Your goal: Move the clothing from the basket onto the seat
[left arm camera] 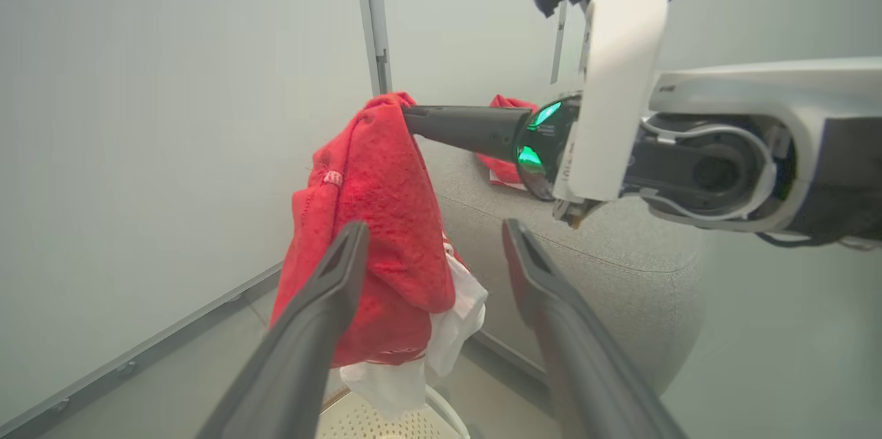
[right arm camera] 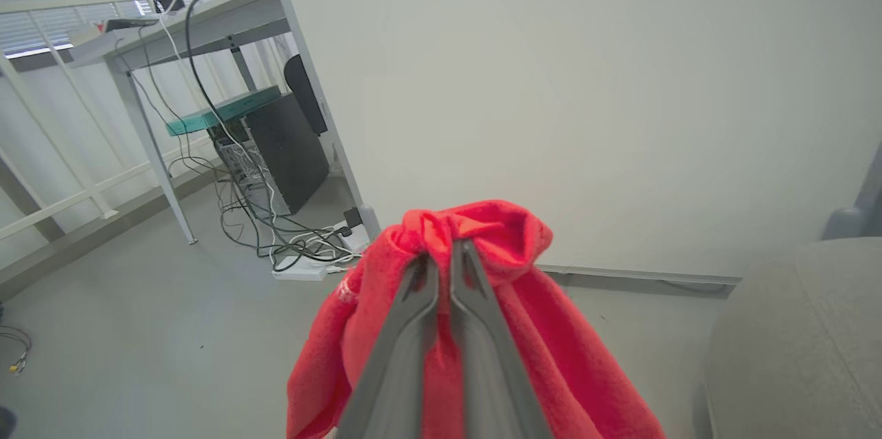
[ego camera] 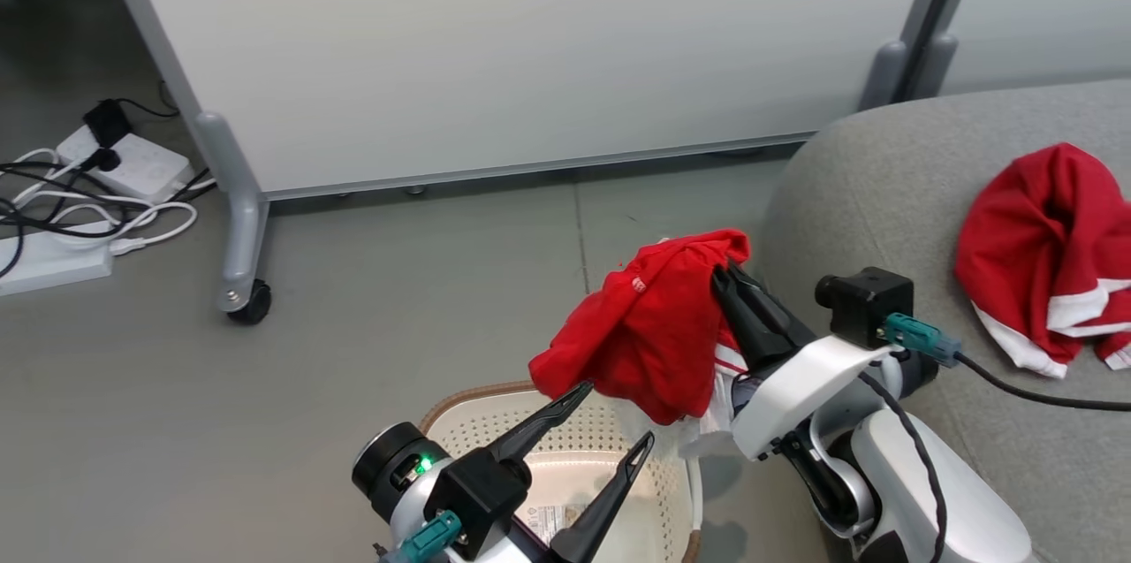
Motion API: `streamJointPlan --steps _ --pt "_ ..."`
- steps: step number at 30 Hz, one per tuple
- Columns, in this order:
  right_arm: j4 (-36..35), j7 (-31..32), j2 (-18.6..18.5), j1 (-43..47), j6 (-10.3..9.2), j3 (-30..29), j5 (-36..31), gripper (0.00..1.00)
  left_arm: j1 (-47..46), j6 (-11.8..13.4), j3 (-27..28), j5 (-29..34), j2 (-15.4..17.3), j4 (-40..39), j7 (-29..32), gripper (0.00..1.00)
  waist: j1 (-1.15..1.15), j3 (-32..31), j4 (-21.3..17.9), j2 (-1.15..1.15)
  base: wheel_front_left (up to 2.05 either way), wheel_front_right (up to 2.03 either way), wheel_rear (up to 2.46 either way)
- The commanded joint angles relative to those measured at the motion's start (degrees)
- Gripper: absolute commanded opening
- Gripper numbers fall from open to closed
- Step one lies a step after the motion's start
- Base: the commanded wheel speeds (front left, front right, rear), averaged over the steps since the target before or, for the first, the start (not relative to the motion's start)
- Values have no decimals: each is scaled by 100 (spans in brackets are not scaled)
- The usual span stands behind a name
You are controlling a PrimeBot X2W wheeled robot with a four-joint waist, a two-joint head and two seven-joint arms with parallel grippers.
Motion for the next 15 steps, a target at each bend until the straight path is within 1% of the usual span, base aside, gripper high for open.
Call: streamJointPlan --steps 1,4,5,10,11,15 --pt "-66 29 -43 82 1 -103 -64 0 28 45 16 74 46 52 -52 100 0 65 -158 0 0 0 0" --pt "-129 55 -63 152 1 -210 -113 0 8 58 23 103 66 100 -71 100 0 102 -292 0 0 0 0" --pt "-200 87 -65 196 1 -323 -160 0 -20 72 43 122 95 126 -101 100 0 150 -450 0 0 0 0" --pt "-403 146 -19 289 1 -486 -245 0 -61 82 79 113 186 129 -111 100 0 307 -948 0 0 0 0" --pt "-403 146 -19 289 1 -486 -245 0 -61 82 79 113 186 129 -111 100 0 307 -948 0 0 0 0" --pt "-535 181 7 341 1 -620 -284 0 -125 52 48 133 214 105 -83 100 0 438 -1355 0 0 0 0"
